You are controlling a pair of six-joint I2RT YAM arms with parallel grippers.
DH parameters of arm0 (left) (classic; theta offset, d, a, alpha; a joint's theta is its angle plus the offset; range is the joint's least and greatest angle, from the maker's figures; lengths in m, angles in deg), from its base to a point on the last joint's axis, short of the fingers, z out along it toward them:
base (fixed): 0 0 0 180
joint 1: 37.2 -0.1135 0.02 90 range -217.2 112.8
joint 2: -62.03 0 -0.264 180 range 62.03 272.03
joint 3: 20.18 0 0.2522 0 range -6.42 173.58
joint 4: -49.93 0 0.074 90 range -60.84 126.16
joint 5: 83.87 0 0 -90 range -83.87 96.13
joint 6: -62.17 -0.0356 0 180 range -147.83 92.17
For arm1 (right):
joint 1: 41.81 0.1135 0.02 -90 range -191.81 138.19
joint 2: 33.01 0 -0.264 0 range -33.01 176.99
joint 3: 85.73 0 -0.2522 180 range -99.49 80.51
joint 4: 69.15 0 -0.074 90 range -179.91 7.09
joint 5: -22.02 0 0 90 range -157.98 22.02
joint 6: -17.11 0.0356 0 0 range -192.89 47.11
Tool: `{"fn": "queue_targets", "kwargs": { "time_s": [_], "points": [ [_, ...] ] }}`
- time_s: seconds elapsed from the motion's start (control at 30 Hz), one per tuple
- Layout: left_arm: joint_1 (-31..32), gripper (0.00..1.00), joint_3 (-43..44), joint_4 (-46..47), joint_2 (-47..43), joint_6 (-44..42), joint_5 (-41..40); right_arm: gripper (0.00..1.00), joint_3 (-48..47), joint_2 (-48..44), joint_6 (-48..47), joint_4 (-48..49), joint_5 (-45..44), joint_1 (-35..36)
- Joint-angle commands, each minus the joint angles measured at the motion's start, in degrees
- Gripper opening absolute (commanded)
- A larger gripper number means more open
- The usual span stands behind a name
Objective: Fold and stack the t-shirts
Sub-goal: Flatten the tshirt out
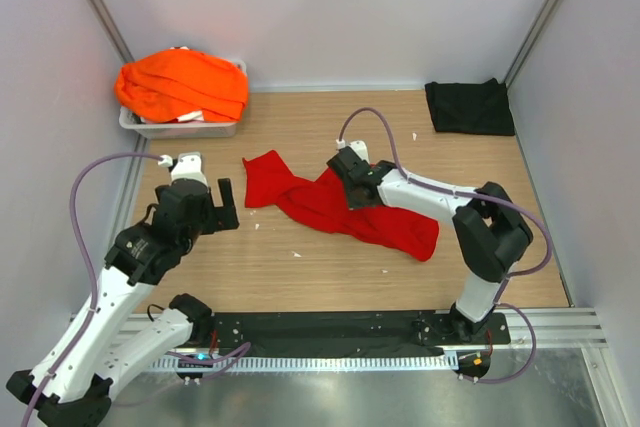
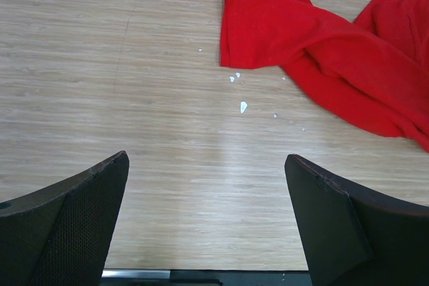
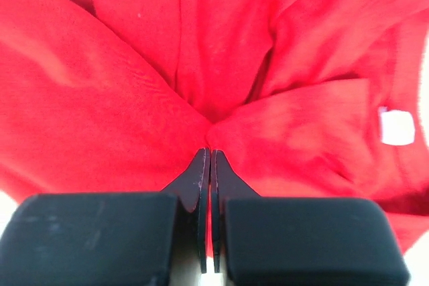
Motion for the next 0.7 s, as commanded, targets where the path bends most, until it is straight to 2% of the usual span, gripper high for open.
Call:
{"fn": "queue_targets", "kwargs": {
  "time_s": [0.0,0.13,0.23,0.4,0.5,0.57,0.67],
  "points": [
    [-0.20,1.00,0.02,2.04,0.45,0.52,-0.73,0.01,-1.10,-7.59,-1.71,-1.04,-3.61,-0.51],
    [-0.20,0.99,0.28,2.91,3.69,3.42,-0.82,0.01,-1.36,-14.62,-1.71,-4.21,-5.80,-0.51],
    [-0.20,1.00,-2.34,8.09,7.03,5.97,3.74,0.01,-0.22,-22.17,-0.40,-6.41,-7.65,-0.51],
    [-0.81,1.00,-3.15,16.62,20.82,10.81,6.99,0.01,2.15,-33.77,1.36,-10.61,-7.40,-0.51],
    [-4.14,0.99,-2.88,21.89,29.51,13.53,9.98,0.01,2.77,-38.61,2.24,-14.04,-8.36,-0.51],
    [-8.71,0.95,-3.06,26.62,32.87,14.67,14.37,0.01,3.90,-41.26,2.68,-15.20,-8.54,-0.51],
    [-13.55,0.92,-1.57,31.82,38.67,14.16,16.32,0.01,5.84,-45.30,3.91,-17.04,-7.40,-0.51]
  ]
}}
